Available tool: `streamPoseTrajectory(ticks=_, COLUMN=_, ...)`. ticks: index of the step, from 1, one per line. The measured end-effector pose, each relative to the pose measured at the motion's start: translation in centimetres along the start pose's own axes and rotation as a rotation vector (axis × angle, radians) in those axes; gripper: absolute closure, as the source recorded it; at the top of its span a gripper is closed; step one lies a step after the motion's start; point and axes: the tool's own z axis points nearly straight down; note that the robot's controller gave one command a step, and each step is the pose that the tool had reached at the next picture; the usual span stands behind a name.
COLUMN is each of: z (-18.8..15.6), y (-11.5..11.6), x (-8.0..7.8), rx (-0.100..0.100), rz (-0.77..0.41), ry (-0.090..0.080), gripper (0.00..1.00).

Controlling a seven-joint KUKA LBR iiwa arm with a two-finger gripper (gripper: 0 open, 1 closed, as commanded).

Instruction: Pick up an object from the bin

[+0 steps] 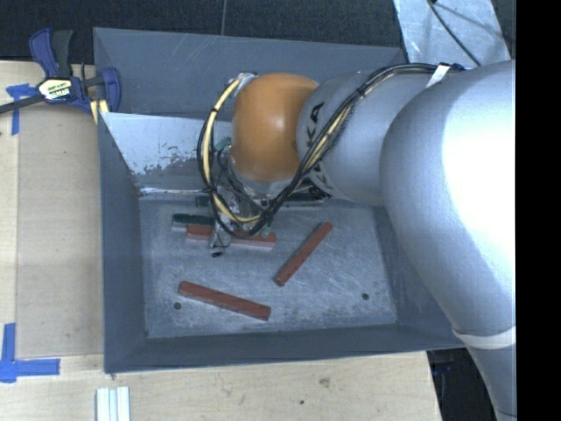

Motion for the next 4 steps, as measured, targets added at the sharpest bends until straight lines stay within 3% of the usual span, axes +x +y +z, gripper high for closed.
streamPoseTrajectory(ticks=1, z=-12.9, y=3.3, x=-0.4, rx=0.003, rz=-0.173, ry=0.002, gripper=1.0)
streamPoseTrajectory(ticks=2, z=-12.4, y=3.1, x=-0.2, rx=0.004, rz=-0.17, ry=0.011, gripper=0.0)
streamPoseTrajectory(ticks=3, z=0.6, y=1.3, x=6.0, rx=0.004, rz=-0.042, ry=0.011, gripper=0.0)
streamPoseTrajectory(ticks=4, z=0.4, y=1.4, x=5.8, rx=0.002, rz=-0.042, ry=0.007, gripper=1.0)
